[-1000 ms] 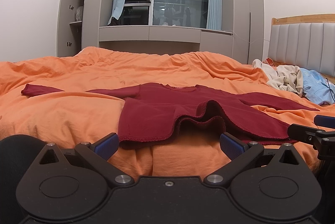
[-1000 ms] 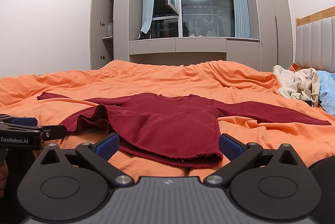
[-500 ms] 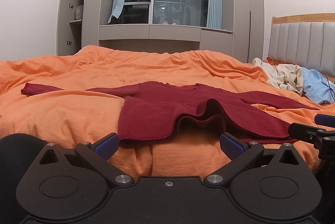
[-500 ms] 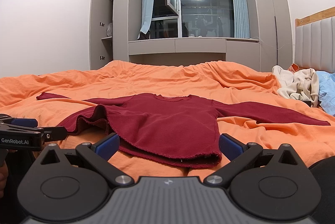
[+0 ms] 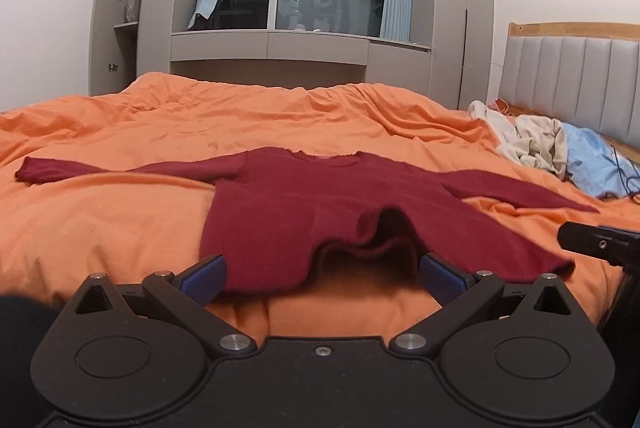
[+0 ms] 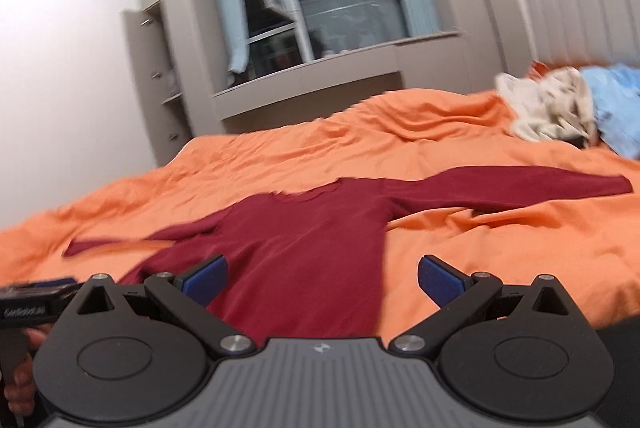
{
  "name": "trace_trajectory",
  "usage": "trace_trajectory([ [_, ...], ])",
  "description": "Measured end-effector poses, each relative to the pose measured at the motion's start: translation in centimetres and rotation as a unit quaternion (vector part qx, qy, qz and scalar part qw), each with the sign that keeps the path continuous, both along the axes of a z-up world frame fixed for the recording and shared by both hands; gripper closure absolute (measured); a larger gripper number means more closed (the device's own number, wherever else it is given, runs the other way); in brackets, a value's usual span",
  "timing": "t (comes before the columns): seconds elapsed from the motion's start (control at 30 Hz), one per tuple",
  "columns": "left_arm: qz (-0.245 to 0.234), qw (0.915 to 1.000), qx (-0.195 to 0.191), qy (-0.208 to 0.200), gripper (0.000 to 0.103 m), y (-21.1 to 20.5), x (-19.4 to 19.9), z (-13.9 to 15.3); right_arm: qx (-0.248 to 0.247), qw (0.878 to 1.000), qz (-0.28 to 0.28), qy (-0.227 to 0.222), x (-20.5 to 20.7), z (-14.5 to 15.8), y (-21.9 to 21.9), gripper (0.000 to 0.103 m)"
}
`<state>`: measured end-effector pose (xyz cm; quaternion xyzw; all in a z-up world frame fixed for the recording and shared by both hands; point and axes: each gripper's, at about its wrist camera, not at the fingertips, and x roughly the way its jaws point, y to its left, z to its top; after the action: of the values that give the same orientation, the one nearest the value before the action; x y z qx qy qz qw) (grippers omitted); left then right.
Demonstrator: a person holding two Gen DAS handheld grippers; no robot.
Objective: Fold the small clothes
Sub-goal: 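Reach to the dark red sleeve cuff and close the right tool on it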
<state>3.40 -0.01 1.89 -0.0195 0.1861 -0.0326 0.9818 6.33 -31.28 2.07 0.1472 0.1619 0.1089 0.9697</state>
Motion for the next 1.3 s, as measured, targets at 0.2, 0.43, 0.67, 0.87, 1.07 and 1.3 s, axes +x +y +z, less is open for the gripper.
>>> trace_trajectory([
  [0.2, -0.011, 0.9999, 0.001, -0.005, 0.001, -0.2, 4.2, 2.7, 0.121, 0.986, -0.101, 0.061, 5.0, -0.1, -7.0, 0.000],
  [0.43, -0.014, 0.9994, 0.002, 0.031, 0.001, -0.6, 12.0, 5.0, 0.194, 0.951, -0.224, 0.087, 11.0, -0.8, -15.5, 0.000],
  [0.67, -0.030, 0.9968, -0.001, 0.075, 0.001, -0.8, 20.5, 4.4, 0.203, 0.934, -0.277, 0.101, 17.3, -1.5, -21.5, 0.000],
  [0.87, -0.034, 0.9931, -0.020, 0.110, 0.001, -0.5, 26.1, 2.6, 0.215, 0.919, -0.303, 0.132, 21.8, -3.3, -23.7, 0.000],
  [1.07, -0.040, 0.9907, -0.033, 0.125, 0.001, 0.0, 29.0, 0.4, 0.232, 0.900, -0.333, 0.159, 23.8, -6.0, -25.7, 0.000],
  [1.3, -0.052, 0.9853, -0.022, 0.161, 0.001, -0.3, 29.9, -1.8, 0.249, 0.879, -0.384, 0.132, 24.2, -8.1, -27.6, 0.005],
])
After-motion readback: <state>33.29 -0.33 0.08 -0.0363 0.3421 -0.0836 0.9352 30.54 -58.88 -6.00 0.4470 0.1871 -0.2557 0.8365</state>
